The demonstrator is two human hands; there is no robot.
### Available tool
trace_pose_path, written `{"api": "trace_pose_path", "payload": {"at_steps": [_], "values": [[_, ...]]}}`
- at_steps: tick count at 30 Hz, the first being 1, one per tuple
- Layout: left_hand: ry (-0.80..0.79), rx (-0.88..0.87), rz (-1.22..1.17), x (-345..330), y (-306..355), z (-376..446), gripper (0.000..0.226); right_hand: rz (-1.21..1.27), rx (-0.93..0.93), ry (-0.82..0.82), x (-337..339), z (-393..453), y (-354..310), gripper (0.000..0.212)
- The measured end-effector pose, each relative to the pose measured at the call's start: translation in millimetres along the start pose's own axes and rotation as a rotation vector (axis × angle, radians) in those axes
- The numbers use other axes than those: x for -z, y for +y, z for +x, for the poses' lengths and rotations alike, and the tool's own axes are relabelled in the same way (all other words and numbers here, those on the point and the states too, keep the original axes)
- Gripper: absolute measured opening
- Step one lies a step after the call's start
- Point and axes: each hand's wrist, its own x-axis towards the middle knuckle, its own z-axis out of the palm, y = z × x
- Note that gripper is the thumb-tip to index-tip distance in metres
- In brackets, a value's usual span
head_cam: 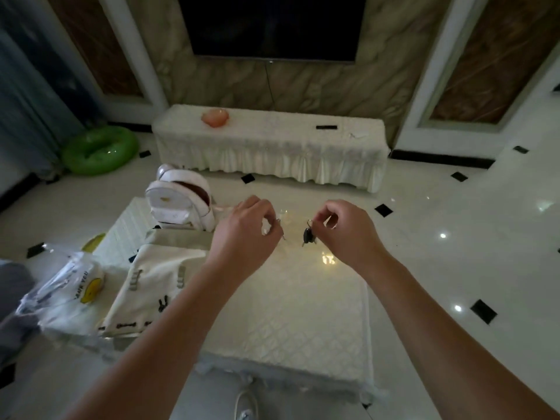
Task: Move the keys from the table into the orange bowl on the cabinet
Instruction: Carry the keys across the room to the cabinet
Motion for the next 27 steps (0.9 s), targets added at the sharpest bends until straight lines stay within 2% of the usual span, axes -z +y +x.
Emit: {"api": "trace_pose_path", "payload": {"at_steps": [4, 11, 17, 23, 27], "values": [[0.054, -0.039, -0.011, 22, 47, 7, 0.013, -0.011, 0.016, 0.054, 52, -17, -19, 0.009], [0.007, -0.127, -0.069, 37, 93, 18, 0.013, -0.025, 0.004, 0.211, 115, -40, -42, 0.006], [-0.025, -0.203, -0.154, 32, 101, 34, 0.013, -0.077, -0.103, 0.257, 133, -59, -38, 0.012], [-0.120, -0.235, -0.183, -6, 94, 33, 0.014, -0.125, -0.255, 0.296, 137, -86, -17, 0.011], [-0.209, -0.367, -0.117, -35, 107, 22, 0.015, -0.205, -0.306, 0.325, 136, -116, 2, 0.012]]}}
